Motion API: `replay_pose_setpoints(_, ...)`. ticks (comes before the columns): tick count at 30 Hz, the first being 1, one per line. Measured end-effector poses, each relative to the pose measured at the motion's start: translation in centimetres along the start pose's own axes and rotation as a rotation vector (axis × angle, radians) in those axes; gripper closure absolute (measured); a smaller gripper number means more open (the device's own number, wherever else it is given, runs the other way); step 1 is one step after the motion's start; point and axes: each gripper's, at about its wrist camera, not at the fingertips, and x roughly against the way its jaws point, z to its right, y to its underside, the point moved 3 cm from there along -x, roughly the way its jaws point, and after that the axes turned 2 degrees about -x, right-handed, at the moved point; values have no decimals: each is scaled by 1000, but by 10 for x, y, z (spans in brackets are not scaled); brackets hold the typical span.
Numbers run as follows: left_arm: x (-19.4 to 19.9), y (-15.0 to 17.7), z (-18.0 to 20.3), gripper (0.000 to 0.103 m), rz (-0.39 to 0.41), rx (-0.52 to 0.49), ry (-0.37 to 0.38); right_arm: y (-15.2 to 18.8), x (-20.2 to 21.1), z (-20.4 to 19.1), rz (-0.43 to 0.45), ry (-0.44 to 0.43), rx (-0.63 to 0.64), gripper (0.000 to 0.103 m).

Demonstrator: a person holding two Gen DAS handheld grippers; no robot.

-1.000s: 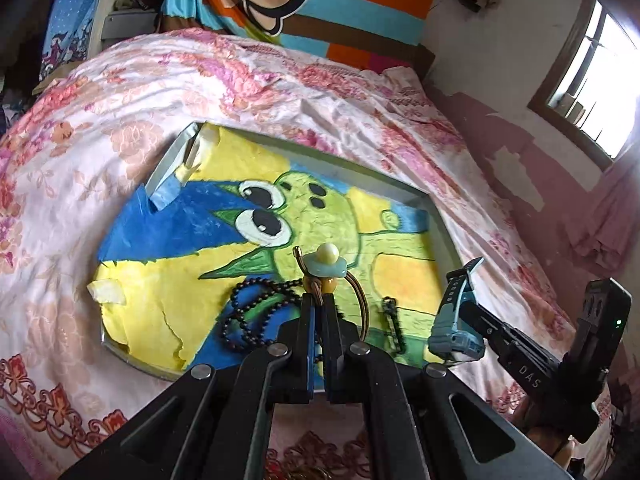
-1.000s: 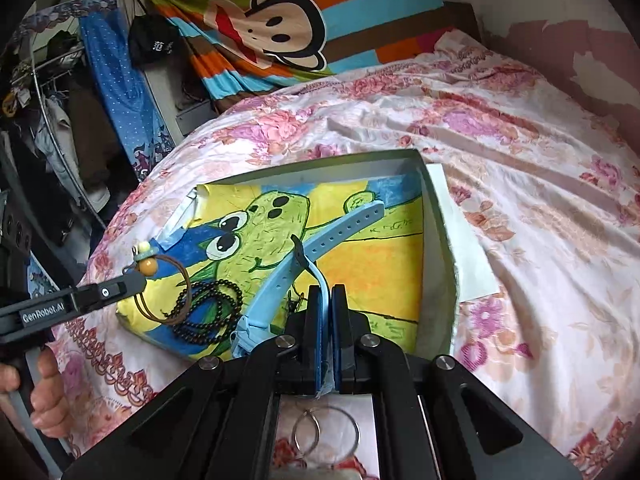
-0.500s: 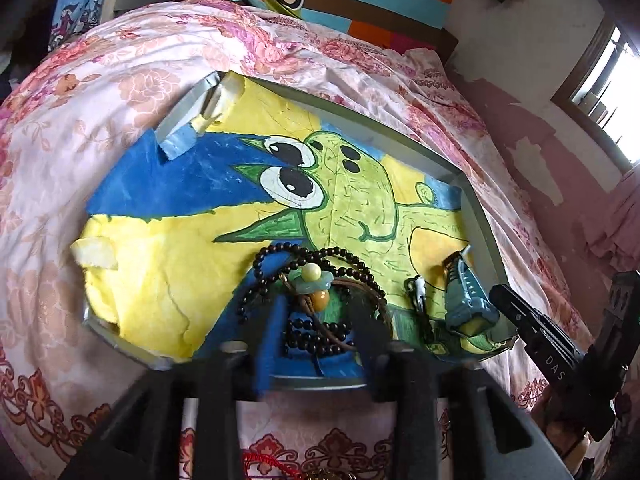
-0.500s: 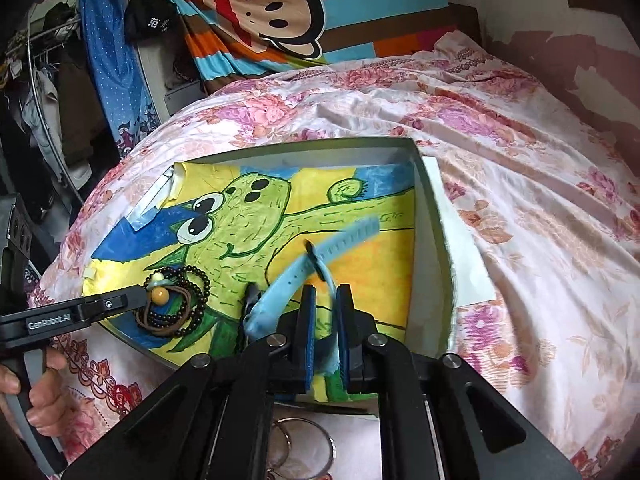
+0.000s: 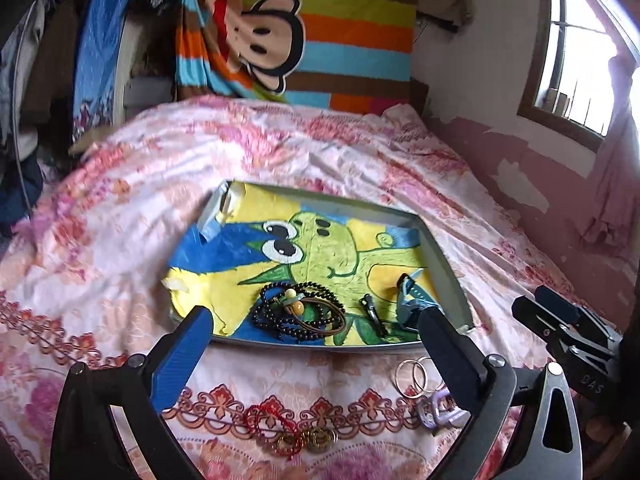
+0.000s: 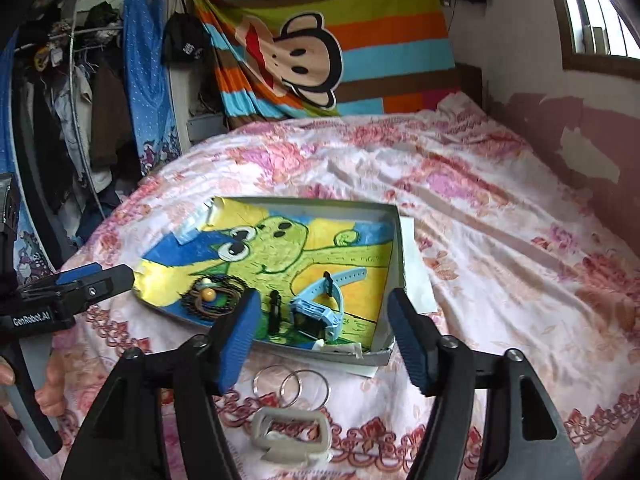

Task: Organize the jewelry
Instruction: 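Withdraw both tools and move toward the red bracelet and claw clip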

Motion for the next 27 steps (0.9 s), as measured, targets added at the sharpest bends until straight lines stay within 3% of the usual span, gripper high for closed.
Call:
replay_pose_setpoints(7,75,13,8,0,115,-59,-39,7,82,-10,108,-37,-7,17)
replay_pose_setpoints(11,108,29,6,0,130,-84,-57,22,125,-18,184,-20,4,5)
replay_pose_setpoints(20,154,78,-24,0,131,2,-26,66,187,-27,281,1,-38,2)
replay_pose_setpoints(27,155,117,-30,0,103,-75,-42,112,186,-34,229,18,-2,1)
